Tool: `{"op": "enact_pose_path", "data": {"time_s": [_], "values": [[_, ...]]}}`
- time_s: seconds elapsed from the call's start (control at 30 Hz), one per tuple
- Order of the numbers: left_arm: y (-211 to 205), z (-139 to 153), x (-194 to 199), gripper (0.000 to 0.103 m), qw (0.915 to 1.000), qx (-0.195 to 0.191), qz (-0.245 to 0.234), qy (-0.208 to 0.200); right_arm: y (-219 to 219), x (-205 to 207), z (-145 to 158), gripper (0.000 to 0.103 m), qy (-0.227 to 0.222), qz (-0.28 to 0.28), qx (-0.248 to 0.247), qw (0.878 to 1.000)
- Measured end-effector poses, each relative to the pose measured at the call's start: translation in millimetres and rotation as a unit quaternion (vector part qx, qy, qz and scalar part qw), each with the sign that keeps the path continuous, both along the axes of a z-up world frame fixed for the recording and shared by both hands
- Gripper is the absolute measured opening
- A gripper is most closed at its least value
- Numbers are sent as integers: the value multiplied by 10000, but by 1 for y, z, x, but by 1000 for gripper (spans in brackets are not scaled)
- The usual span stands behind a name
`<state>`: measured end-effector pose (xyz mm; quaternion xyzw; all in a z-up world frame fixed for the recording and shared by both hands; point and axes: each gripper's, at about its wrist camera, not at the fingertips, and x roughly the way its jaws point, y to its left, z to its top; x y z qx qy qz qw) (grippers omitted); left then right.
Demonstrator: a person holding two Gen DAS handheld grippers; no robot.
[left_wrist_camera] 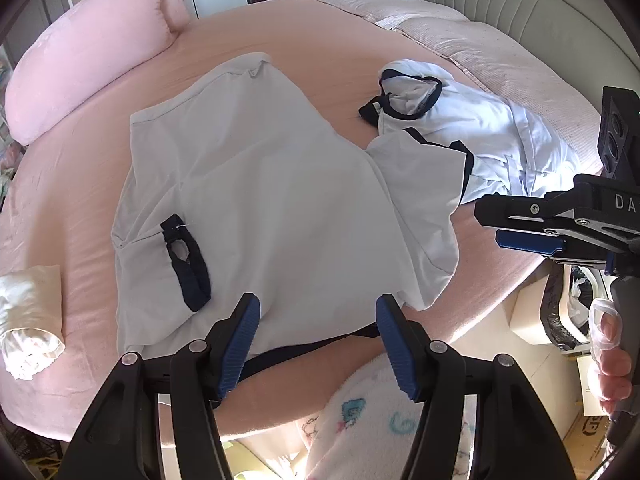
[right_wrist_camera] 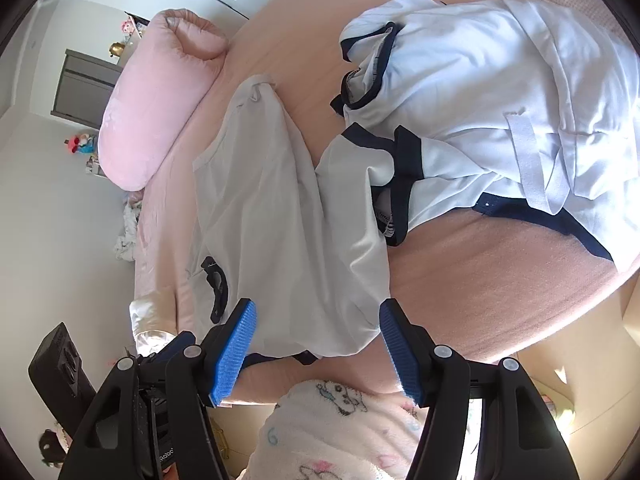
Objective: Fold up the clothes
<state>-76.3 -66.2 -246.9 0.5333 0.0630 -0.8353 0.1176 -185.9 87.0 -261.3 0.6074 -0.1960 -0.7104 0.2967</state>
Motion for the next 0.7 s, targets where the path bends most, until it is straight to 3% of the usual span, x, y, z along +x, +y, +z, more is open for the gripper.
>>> {"op": "enact_pose_path", "data": {"time_s": [0.7], "values": [[54,-35,-63,58,9966,387,-620,-386,27,-35,-30,64,-606,-614,-596,9945]]}}
